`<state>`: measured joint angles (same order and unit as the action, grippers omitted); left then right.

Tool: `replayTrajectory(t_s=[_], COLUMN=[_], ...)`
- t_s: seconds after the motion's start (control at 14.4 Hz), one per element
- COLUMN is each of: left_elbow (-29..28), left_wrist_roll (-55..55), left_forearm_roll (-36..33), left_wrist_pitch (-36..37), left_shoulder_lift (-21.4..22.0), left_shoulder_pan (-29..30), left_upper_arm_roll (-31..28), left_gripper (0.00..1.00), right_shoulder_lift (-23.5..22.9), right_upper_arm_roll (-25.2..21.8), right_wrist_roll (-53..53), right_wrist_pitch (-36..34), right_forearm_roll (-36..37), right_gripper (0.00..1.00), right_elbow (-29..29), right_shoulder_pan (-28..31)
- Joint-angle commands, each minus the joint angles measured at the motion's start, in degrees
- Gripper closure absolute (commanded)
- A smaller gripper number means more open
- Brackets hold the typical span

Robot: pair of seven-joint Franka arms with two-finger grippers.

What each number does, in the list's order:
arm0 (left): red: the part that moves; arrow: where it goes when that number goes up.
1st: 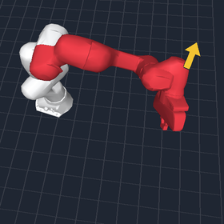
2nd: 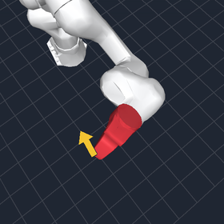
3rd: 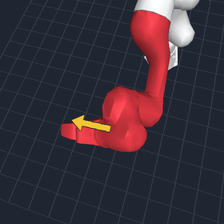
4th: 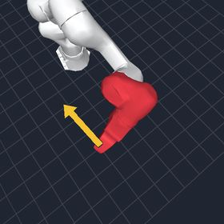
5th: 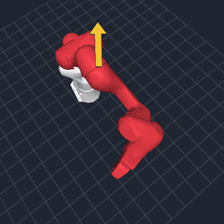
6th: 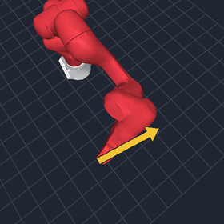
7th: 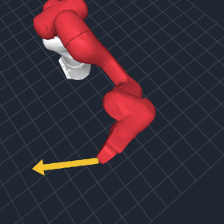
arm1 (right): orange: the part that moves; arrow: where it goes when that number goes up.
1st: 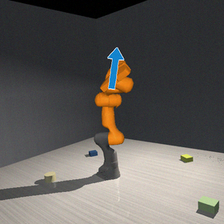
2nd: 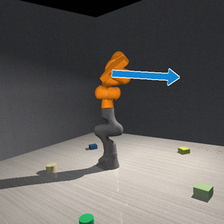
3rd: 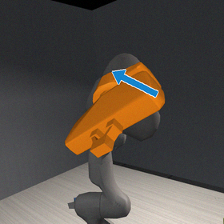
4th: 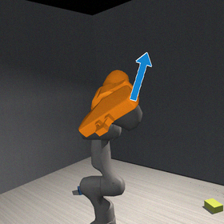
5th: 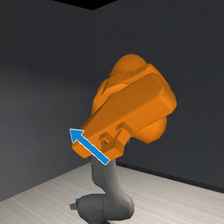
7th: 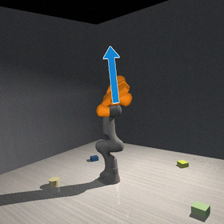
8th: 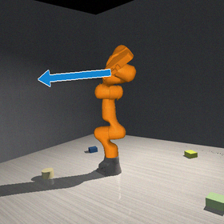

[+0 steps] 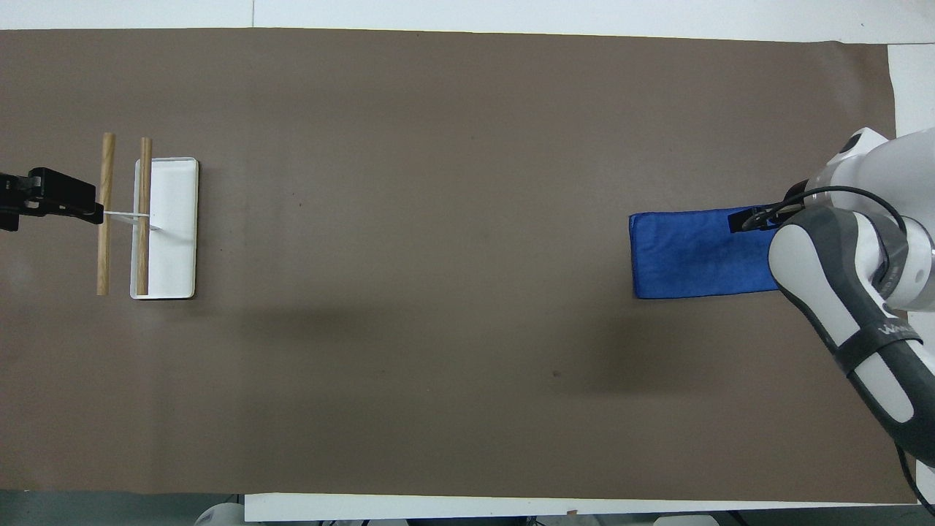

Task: Right arm passes towel to left arm to hang
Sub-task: 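Reach the right gripper down to the blue towel's edge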

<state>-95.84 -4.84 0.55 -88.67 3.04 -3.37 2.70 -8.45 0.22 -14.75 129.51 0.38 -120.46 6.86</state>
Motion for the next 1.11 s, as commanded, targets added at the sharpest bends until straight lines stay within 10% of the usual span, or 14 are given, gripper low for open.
replayTrajectory(t_s=[0.0, 0.83, 1.04], left_elbow=[-2.5, -4.8, -4.8], left_wrist_roll=[0.0, -0.1, -0.1], left_forearm_roll=[0.8, 0.8, 0.8], left_wrist_pitch=[-1.6, -1.8, -1.8], left_shoulder_lift=[1.9, 2.7, 2.7], left_shoulder_pan=[-0.1, -0.1, -0.1], left_upper_arm_roll=[-0.2, 0.1, 0.1], left_gripper=[0.0, 0.0, 0.0], right_shoulder_lift=[-0.9, -3.4, -3.8], right_upper_arm_roll=[0.0, 0.0, -0.1], right_wrist_roll=[-4.0, -5.3, -5.4], right_wrist_pitch=[3.4, 10.1, 10.7], right_forearm_roll=[-0.4, 0.3, 0.4], right_gripper=[0.0, 0.02, 0.21], right_elbow=[-1.4, -6.4, -6.5], right_shoulder_pan=[0.5, 0.8, 1.0])
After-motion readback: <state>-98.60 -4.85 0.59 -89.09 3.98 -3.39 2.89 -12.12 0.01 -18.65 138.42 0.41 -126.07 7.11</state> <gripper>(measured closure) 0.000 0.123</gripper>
